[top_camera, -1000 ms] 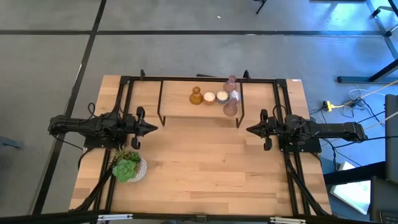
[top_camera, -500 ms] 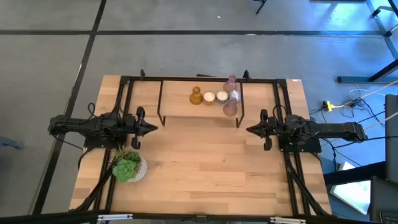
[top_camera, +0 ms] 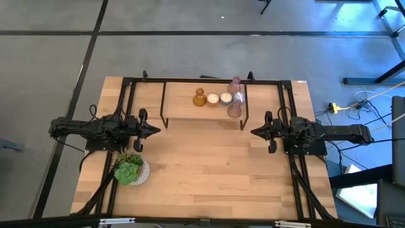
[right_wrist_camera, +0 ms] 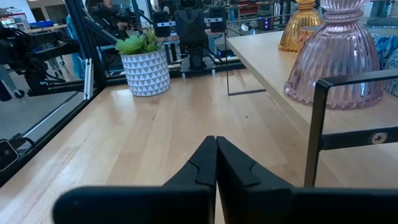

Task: Pick & Place candle stick holders
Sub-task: Return to Home Position

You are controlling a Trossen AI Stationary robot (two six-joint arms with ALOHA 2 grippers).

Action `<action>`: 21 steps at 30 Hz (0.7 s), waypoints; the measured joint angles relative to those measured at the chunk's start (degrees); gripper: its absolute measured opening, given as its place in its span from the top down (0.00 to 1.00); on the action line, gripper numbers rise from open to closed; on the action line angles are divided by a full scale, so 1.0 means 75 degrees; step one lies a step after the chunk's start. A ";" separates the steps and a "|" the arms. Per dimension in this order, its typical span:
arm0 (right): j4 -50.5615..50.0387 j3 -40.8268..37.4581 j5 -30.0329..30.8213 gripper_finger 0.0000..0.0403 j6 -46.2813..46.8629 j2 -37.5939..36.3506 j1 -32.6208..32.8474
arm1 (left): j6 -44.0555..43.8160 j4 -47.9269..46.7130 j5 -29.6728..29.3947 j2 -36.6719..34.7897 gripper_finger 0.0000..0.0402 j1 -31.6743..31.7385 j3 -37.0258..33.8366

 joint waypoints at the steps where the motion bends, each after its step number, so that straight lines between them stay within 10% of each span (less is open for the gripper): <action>1: 0.0000 0.0003 -0.0001 0.99 0.0000 0.0000 -0.0002 | 0.0001 0.0000 0.0000 0.0000 0.99 -0.0001 0.0000; 21: 0.0000 0.0003 -0.0013 0.99 0.0000 0.0000 -0.0001 | 0.0002 0.0000 0.0000 0.0000 0.98 0.0001 0.0000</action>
